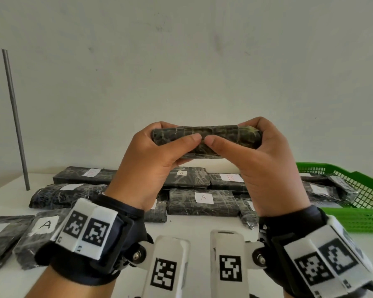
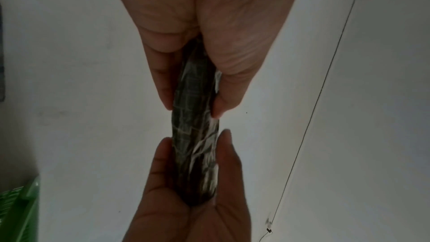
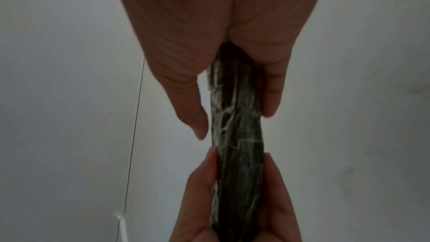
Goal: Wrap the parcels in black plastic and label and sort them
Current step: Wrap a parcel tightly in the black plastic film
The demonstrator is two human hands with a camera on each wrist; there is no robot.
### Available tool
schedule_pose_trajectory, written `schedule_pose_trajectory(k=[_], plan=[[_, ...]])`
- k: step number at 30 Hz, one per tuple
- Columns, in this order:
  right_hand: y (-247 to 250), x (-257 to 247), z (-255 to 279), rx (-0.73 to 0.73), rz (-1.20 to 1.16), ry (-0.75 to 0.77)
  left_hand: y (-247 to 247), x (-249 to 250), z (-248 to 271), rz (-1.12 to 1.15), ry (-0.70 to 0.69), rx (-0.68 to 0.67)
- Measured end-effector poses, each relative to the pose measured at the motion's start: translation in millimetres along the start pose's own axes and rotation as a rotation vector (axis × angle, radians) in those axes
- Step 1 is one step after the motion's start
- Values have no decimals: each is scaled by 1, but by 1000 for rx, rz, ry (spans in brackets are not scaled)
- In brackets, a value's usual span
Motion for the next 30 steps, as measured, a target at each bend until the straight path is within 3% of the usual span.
schedule_pose_trajectory(k=[11,16,22,30], plan=[[10,1,-5,-46,-137,-13,-10,0,0,159,55,-56],[3,3,-5,-140,-401,-62,-5,5,-1,239,63,-41],[3,0,-6,-146,-626,-73,-7,6,0,279,69,-36],[5,1,-6,-131,-673,-101,-10,7,1,289,61,-75]])
Point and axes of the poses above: each hand's wrist, its own z-axis away from the middle knuckle, its own y-axis out of the back of the hand, x = y × z, the point moved 9 cm from there along -z, towards the middle knuckle, and after that the axes turned 9 degrees about -y, right-handed, at the moved point
